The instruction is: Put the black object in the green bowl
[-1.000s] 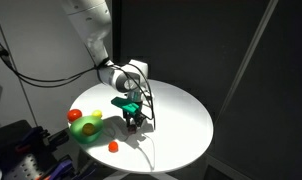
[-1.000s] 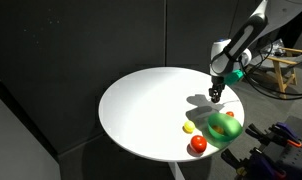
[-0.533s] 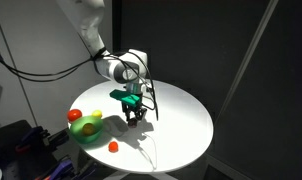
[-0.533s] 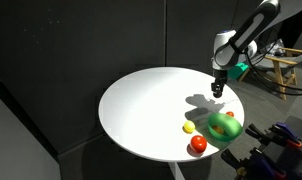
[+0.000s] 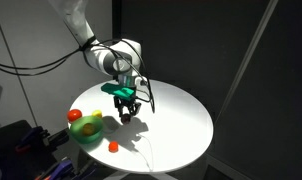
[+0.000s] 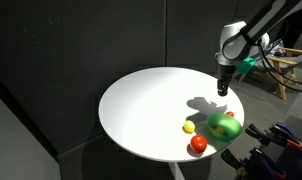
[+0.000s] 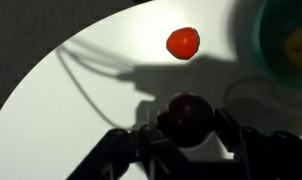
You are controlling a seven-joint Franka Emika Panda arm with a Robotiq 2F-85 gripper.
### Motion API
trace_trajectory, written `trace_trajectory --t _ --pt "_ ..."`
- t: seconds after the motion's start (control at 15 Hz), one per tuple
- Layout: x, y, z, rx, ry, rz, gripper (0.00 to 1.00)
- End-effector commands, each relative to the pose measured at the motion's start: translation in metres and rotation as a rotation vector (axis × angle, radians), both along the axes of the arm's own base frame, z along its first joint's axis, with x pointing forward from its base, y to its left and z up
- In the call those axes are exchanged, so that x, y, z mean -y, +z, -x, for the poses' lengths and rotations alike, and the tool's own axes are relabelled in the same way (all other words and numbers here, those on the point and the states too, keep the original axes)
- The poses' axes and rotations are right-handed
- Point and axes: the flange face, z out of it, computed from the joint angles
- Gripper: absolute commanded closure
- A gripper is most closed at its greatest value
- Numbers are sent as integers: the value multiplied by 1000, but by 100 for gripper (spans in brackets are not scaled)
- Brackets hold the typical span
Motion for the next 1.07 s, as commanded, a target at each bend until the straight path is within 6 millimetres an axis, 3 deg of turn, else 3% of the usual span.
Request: trace_trajectory --t 0.0,0.53,1.0 --pt "-7 24 19 -18 33 -10 66" --pt "-18 46 32 33 -120 27 66" --pt "-53 45 39 36 -176 39 66"
